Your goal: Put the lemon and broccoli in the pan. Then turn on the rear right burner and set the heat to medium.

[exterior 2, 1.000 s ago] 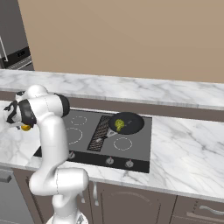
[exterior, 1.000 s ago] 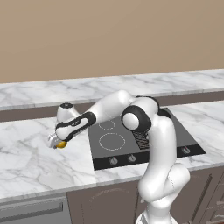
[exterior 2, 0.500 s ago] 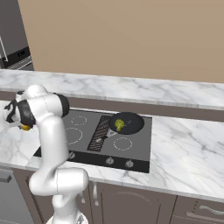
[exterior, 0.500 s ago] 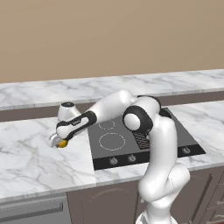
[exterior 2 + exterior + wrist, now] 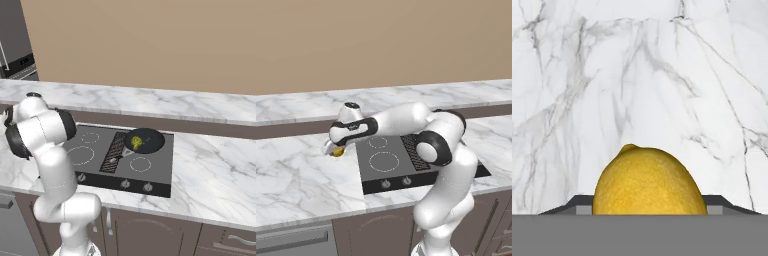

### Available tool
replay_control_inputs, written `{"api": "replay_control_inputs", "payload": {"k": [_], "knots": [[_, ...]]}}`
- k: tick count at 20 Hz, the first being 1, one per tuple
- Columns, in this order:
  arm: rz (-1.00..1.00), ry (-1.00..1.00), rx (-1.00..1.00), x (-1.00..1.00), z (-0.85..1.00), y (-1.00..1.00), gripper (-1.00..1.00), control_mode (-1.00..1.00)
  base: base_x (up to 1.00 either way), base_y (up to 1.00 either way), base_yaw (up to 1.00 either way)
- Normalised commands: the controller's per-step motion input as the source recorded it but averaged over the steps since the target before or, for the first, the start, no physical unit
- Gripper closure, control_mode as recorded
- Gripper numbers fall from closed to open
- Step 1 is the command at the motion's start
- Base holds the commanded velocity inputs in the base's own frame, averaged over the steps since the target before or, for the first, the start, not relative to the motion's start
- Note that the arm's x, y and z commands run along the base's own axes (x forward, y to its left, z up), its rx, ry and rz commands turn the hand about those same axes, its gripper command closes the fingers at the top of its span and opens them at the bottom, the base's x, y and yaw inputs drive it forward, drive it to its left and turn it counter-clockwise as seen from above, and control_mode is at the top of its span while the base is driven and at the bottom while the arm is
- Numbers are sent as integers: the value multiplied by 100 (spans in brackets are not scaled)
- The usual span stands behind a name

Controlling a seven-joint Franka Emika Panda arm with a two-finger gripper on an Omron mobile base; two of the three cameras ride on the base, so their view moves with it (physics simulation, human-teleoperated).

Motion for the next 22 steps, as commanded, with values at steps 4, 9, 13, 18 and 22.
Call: {"api": "replay_control_inputs", "payload": {"k": [4, 9, 13, 18, 22], "knots": [[0, 0, 0, 0, 82, -66, 100, -100, 0, 0, 0], [0, -1, 0, 0, 60, -63, 100, -100, 0, 0, 0], [0, -7, 0, 0, 17, -72, 100, -100, 0, 0, 0], [0, -14, 0, -6, 0, -75, 100, -100, 0, 0, 0], [0, -22, 0, -7, 0, -77, 100, -100, 0, 0, 0]]}}
